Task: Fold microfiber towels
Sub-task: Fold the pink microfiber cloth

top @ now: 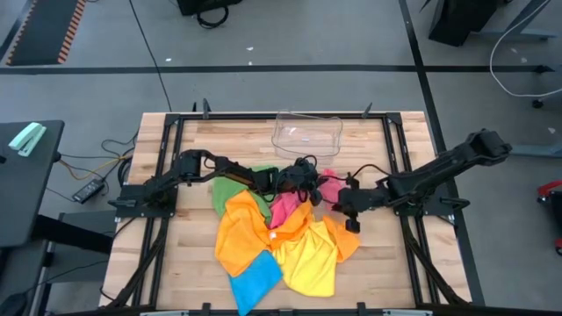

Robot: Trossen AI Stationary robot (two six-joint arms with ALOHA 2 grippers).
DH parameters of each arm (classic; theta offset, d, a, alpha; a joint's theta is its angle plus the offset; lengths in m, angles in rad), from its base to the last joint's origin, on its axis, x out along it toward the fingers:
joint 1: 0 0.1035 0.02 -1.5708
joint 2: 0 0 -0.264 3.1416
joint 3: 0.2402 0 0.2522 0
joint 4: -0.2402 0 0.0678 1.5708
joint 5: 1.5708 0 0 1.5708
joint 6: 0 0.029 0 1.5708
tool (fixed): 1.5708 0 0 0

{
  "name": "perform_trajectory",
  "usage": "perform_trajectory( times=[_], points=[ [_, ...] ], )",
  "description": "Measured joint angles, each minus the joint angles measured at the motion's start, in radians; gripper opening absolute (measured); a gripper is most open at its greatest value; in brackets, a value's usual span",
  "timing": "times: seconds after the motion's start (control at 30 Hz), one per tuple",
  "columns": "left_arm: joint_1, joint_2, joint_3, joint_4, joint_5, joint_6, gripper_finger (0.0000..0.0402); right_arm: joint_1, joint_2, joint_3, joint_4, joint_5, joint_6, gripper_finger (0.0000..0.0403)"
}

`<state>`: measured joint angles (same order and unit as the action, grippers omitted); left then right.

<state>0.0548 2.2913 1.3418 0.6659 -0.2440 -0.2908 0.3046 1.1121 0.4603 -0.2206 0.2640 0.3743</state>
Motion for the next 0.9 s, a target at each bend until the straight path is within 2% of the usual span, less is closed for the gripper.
perform_trajectory(
  times=[0.07, 0.17, 0.27, 0.53, 0.63, 0.77, 0.9],
  points=[
    [0.002, 0.000, 0.000, -0.002, -0.002, 0.000, 0.0044, -0.001, -0.009, 0.000, -0.079, 0.054, 0.044, 0.0044],
    [0.003, 0.000, 0.000, -0.007, 0.008, 0.013, 0.0048, -0.004, -0.019, 0.000, -0.222, 0.110, 0.202, 0.0044],
    [0.003, 0.000, 0.000, -0.001, 0.047, 0.025, 0.0045, -0.024, -0.042, 0.000, -0.320, 0.118, 0.310, 0.0050],
    [-0.003, 0.000, 0.000, 0.063, 0.105, 0.073, 0.0042, -0.134, -0.094, -0.059, -0.325, 0.105, 0.302, 0.0103],
    [-0.003, 0.000, 0.000, 0.086, 0.111, 0.075, 0.0048, -0.174, -0.086, -0.108, -0.209, 0.075, 0.269, 0.0106],
    [0.001, 0.000, 0.000, 0.118, 0.112, 0.073, 0.0046, -0.182, -0.070, -0.185, 0.021, -0.055, 0.250, 0.0095],
    [0.010, 0.000, 0.000, 0.184, 0.112, 0.025, 0.0039, -0.156, -0.038, -0.233, 0.174, -0.067, 0.290, 0.0081]
  ],
)
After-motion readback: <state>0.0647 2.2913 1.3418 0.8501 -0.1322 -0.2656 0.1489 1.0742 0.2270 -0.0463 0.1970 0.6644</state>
